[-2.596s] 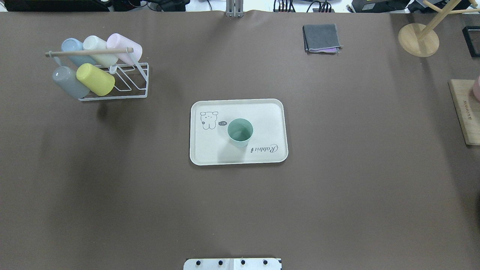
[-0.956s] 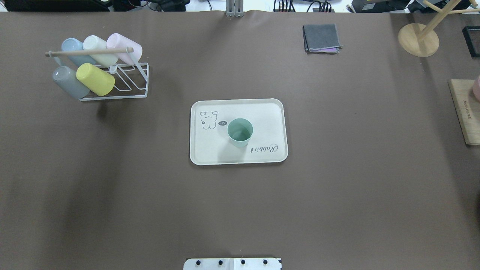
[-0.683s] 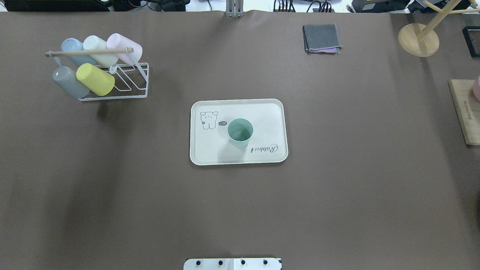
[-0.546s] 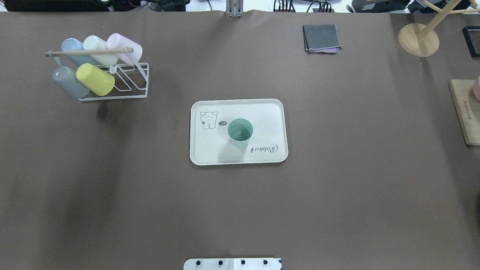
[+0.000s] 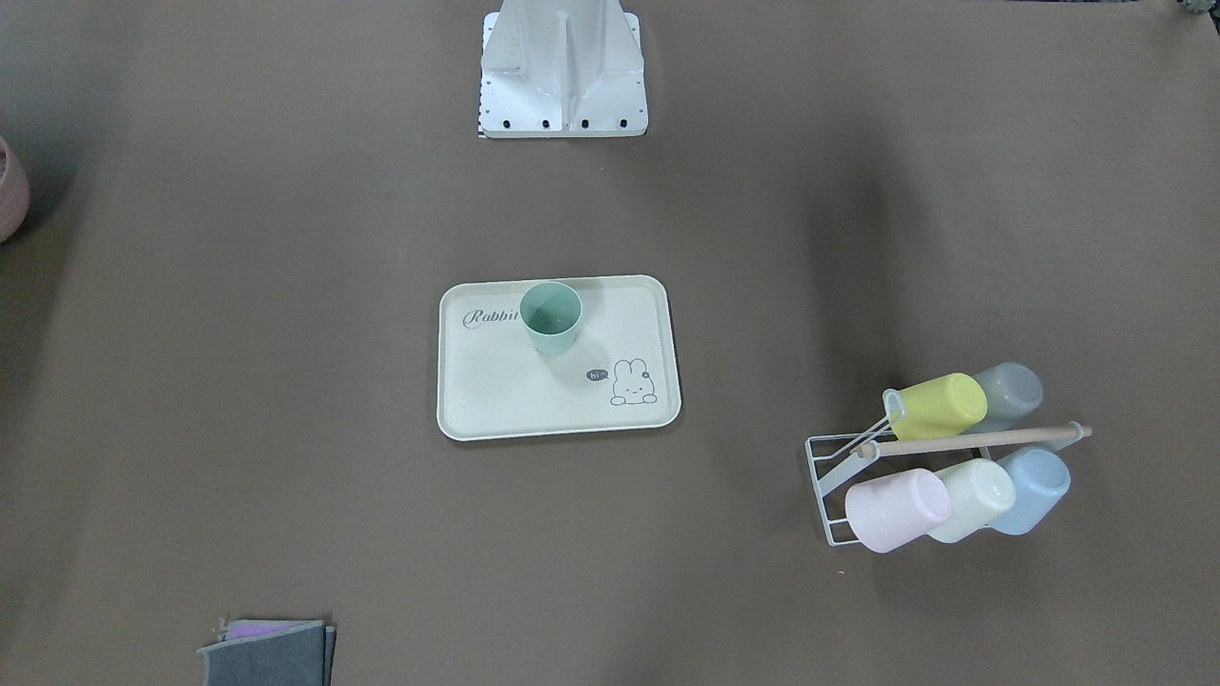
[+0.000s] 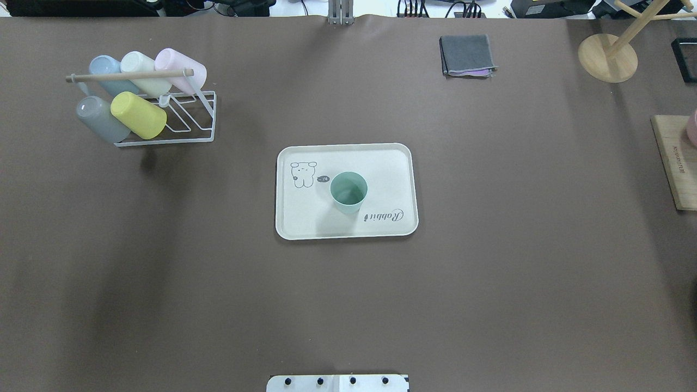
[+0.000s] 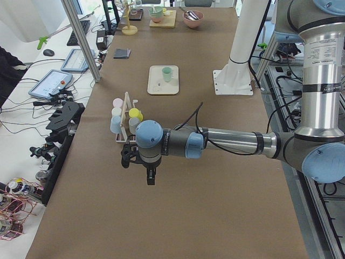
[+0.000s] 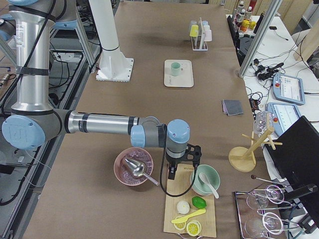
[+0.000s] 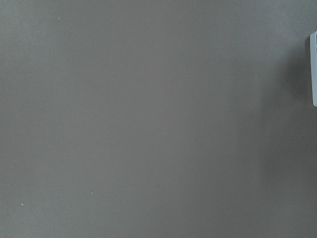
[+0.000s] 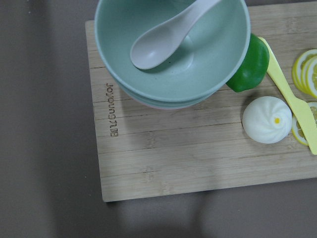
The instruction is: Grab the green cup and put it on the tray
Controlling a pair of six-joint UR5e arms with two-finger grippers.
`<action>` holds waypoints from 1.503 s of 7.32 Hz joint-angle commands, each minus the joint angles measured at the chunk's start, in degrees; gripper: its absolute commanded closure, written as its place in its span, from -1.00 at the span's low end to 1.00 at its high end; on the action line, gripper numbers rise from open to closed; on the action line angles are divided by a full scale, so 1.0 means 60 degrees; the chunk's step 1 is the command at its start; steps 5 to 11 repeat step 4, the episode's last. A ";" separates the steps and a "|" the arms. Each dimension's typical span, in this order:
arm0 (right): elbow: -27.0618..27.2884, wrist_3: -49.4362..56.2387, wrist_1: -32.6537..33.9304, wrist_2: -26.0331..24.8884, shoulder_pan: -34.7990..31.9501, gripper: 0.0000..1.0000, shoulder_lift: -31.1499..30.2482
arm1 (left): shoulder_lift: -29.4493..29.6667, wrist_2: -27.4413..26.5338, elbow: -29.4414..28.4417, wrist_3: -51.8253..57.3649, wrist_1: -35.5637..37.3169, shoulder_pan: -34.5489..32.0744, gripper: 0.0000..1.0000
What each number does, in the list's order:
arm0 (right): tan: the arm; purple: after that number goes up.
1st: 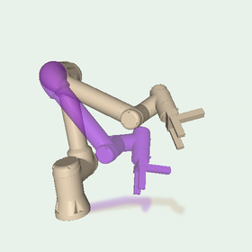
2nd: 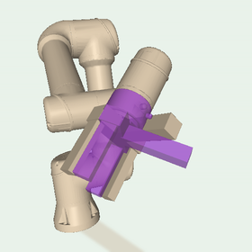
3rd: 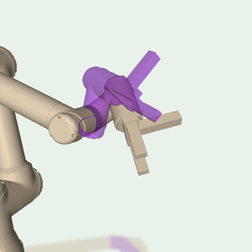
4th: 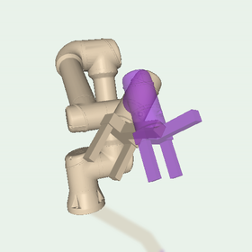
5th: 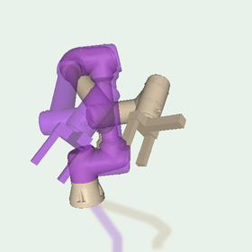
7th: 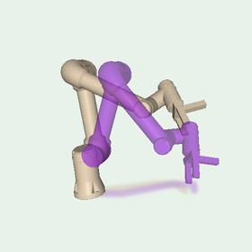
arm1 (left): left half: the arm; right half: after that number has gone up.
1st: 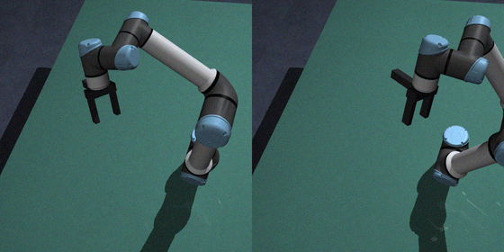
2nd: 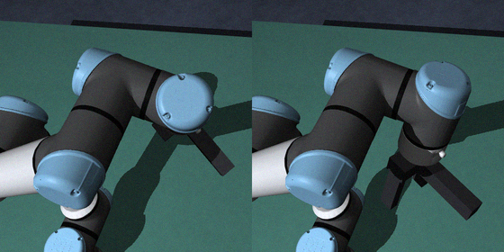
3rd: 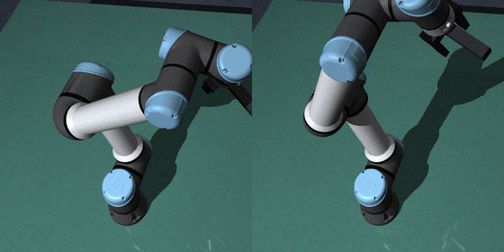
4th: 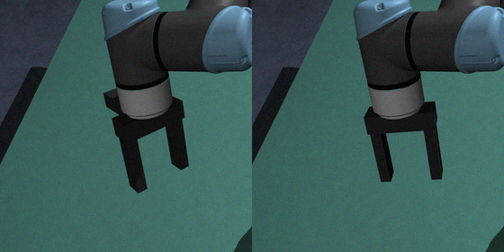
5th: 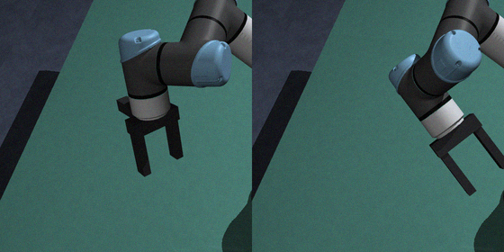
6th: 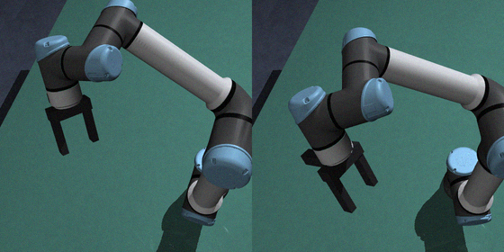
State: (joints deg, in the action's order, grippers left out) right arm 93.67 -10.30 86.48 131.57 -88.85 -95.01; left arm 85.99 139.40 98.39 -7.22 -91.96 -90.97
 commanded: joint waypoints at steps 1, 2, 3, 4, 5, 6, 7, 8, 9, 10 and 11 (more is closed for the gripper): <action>0.0003 0.0003 0.0000 0.0000 -0.0001 -1.00 -0.0001 | 0.0024 -0.0015 -0.0021 0.0003 0.0005 0.0000 -0.96; 0.0003 0.0003 0.0000 0.0000 -0.0001 -1.00 -0.0001 | 0.0025 -0.0044 -0.0036 0.0003 0.0005 0.0000 -0.96; 0.0003 0.0003 0.0000 0.0000 -0.0001 -1.00 -0.0015 | 0.0054 -0.0059 -0.0036 0.0003 0.0005 0.0000 -0.96; 0.0003 0.0003 -0.0014 0.0000 -0.0001 -1.00 -0.0015 | 0.0068 -0.0103 -0.0065 0.0003 0.0005 0.0000 -0.96; 0.0003 0.0003 -0.0014 0.0000 -0.0001 -1.00 -0.0015 | 0.0068 -0.0103 -0.0065 0.0003 0.0005 0.0000 -0.96; 0.0003 0.0003 -0.0014 0.0000 -0.0001 -1.00 -0.0015 | 0.0068 -0.0103 -0.0065 0.0003 0.0005 0.0000 -0.96; 0.0003 0.0003 -0.0014 0.0000 -0.0001 -1.00 -0.0015 | 0.0068 -0.0103 -0.0065 0.0003 0.0005 0.0000 -0.96; 0.0003 0.0003 -0.0014 0.0000 -0.0001 -1.00 -0.0015 | 0.0068 -0.0103 -0.0065 0.0003 0.0005 0.0000 -0.96; 0.0003 0.0003 -0.0014 0.0000 -0.0001 -1.00 -0.0015 | 0.0068 -0.0103 -0.0065 0.0003 0.0005 0.0000 -0.96; 0.0003 0.0003 -0.0014 0.0000 -0.0001 -1.00 -0.0015 | 0.0068 -0.0103 -0.0065 0.0003 0.0005 0.0000 -0.96; 0.0003 0.0003 -0.0014 0.0000 -0.0001 -1.00 -0.0015 | 0.0068 -0.0103 -0.0065 0.0003 0.0005 0.0000 -0.96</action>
